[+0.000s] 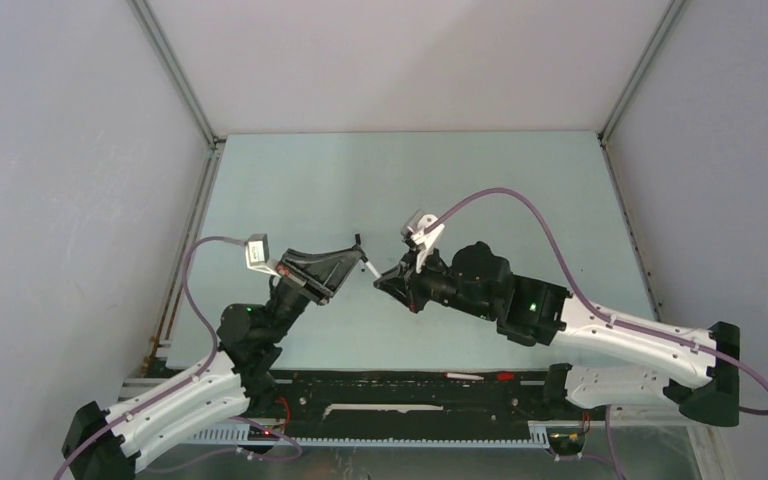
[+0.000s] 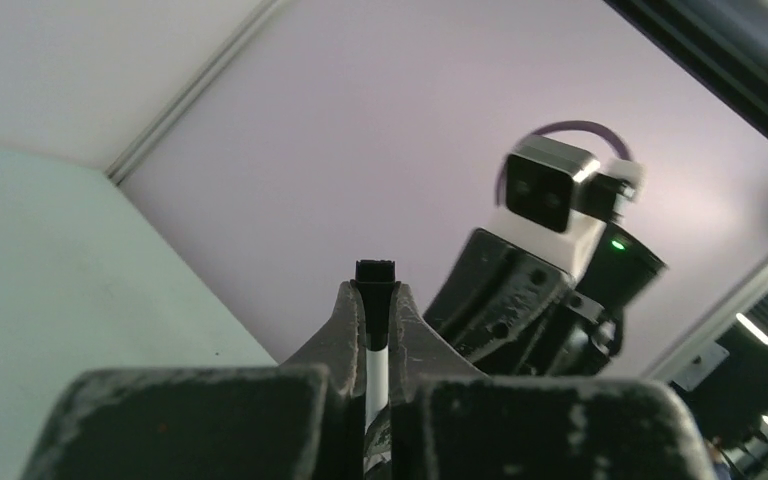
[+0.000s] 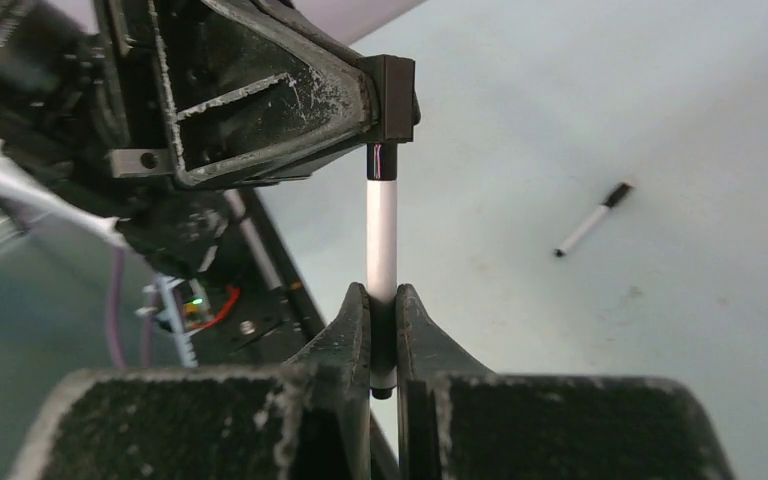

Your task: Insert the pens into the pen caps

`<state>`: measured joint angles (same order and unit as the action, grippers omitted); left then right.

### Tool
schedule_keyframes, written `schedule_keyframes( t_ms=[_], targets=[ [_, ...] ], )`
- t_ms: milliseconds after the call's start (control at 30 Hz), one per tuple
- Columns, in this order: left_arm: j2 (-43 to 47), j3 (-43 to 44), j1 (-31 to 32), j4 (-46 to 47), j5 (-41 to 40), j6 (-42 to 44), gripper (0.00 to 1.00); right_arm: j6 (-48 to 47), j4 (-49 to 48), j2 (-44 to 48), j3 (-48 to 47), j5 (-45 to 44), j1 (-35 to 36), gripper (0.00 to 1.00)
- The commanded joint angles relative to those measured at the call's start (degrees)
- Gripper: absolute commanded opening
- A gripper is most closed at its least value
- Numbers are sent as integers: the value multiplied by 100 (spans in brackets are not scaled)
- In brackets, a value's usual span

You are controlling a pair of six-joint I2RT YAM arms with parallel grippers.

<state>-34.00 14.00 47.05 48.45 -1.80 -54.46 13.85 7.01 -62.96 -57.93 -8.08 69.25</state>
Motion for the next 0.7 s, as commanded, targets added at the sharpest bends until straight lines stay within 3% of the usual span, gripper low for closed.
schedule_keyframes(
  t_ms=[0,133,433,667],
  targets=[
    [-104,-470,164,36,1873,444,0,759,-2157,372,-112,1626,-432,0],
    [-122,-597,165,311,2272,699,0,1128,-2467,415,-78,2501,-565,0],
    [-133,-797,169,899,2752,708,0,1527,-2884,414,-81,3332,-720,0],
    [-225,-671,173,388,2428,742,0,1310,-2401,618,-86,2787,-737,0]
  ],
)
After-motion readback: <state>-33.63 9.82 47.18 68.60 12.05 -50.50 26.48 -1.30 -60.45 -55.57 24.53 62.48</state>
